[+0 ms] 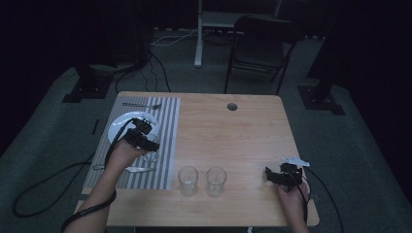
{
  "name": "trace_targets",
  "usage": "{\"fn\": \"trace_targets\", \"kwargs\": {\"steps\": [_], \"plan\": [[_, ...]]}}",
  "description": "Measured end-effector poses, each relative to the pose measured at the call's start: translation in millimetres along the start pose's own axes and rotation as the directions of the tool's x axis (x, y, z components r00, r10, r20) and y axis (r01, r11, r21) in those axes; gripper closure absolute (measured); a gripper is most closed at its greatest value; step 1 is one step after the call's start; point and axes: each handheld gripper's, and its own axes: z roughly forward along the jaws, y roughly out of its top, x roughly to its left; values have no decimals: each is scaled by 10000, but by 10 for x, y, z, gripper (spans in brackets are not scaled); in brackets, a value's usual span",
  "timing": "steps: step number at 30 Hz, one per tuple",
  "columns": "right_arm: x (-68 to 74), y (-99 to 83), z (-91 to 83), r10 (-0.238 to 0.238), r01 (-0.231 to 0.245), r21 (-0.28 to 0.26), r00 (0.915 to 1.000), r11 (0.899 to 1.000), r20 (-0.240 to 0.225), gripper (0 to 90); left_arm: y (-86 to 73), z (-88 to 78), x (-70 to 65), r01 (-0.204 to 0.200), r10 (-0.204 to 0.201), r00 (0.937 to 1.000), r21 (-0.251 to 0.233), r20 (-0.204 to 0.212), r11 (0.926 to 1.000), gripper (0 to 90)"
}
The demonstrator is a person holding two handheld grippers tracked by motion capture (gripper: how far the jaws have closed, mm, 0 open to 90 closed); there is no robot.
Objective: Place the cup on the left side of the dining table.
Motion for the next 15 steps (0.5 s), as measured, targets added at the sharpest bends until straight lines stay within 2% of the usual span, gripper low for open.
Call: {"fn": "trace_targets", "kwargs": {"steps": [1,7,11,13,15], "plan": [[0,0,0,-1,1,0,10000,10000,2,134,-1,23,-2,27,-27,10000,72,-7,10000,292],[0,0,0,-1,1,-1,10000,10000,1,134,-2,42,16,225,-225,9997,-244,-1,9995,291],[0,0,0,0,0,-1,10000,10000,2,134,-36,57,15,274,-278,9996,-544,-65,9981,288],[0,0,0,0,0,0,10000,10000,1,134,-59,58,4,90,-100,9998,-587,-162,9982,285],[0,0,0,2,-2,1,10000,10000,1,134,-83,52,11,208,-217,9997,-650,-128,9977,284]]}}
